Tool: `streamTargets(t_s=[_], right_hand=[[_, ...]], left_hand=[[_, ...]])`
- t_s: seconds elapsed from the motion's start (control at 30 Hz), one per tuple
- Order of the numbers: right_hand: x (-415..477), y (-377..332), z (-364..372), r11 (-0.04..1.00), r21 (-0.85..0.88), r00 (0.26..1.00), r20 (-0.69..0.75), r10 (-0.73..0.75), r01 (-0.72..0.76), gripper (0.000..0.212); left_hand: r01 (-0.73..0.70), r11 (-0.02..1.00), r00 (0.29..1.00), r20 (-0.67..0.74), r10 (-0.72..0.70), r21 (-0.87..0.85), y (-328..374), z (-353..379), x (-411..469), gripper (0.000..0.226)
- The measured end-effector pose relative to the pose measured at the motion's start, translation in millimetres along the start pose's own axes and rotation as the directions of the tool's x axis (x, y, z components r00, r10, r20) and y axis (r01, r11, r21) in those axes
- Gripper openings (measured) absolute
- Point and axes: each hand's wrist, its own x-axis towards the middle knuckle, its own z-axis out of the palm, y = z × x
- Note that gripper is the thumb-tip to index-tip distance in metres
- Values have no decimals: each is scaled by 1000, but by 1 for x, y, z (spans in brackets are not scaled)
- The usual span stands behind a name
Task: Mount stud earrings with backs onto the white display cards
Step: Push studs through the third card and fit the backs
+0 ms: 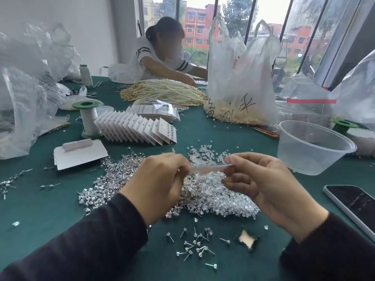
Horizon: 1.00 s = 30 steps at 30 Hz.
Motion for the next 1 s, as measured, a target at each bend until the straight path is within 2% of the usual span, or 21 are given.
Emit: streamTargets(t_s=[0.03,0.07,0.1,0.13,0.17,0.2,0.23,0.27,0.33,0.37,0.43,0.47,0.5,0.57,0.63,0.7,0.8,0.87,0.93,1.0], right_hand=[[-1,-3,0,999,-22,999,31,-25,25,17],[0,-5,-3,989,-120,996,37,-84,88,14],[1,-7,-8,931,-314,983,36,-182,184,9],[3,-10,-14,778,-564,954,63,-293,276,7],[5,-12,-18,570,-754,926,131,-355,325,8],[5,-12,-20,419,-839,914,202,-353,347,8],[5,-10,-19,385,-853,920,238,-312,352,14],[3,-7,-15,434,-835,935,246,-255,338,28],[3,1,-4,631,-729,964,221,-147,263,52],[2,6,2,710,-667,970,219,-106,229,51],[0,16,12,729,-619,954,247,-172,292,34],[-1,19,16,679,-643,935,239,-261,354,34],[-2,20,17,585,-696,900,224,-373,416,41],[-3,20,16,322,-786,750,252,-612,528,57],[-3,20,17,88,-806,594,353,-723,586,48],[-4,22,21,-44,-814,540,423,-728,579,27],[-2,26,22,-133,-822,533,472,-702,554,5],[-2,28,22,-178,-819,511,494,-703,546,4],[-2,28,23,-178,-814,493,493,-717,554,5],[-2,28,23,-145,-814,494,472,-730,563,3]], left_hand=[[62,997,998,-26,-63,-35,-2,1,1,13],[153,983,986,-52,-158,-98,-3,2,2,15],[268,942,958,-49,-283,-201,-5,3,4,16],[391,850,909,2,-417,-353,-7,4,6,17],[493,697,843,88,-531,-520,-8,3,8,18],[552,515,779,184,-600,-656,-7,3,9,16],[570,364,737,262,-623,-736,-6,2,11,15],[573,278,720,312,-620,-771,-5,1,11,13],[578,253,738,365,-568,-776,2,1,10,11],[574,265,754,374,-539,-775,6,3,9,11],[561,240,772,396,-497,-792,16,7,7,13],[559,201,767,409,-495,-804,20,7,6,14],[557,160,755,417,-506,-815,22,7,6,14],[559,87,722,433,-541,-824,20,6,6,13],[562,58,707,443,-551,-825,19,3,6,13],[561,69,714,440,-545,-825,21,2,6,13],[558,94,724,429,-540,-824,23,6,4,14],[559,94,727,433,-533,-824,23,7,4,13],[562,46,730,468,-498,-826,21,5,4,10],[588,-13,724,533,-437,-809,18,1,2,27]])
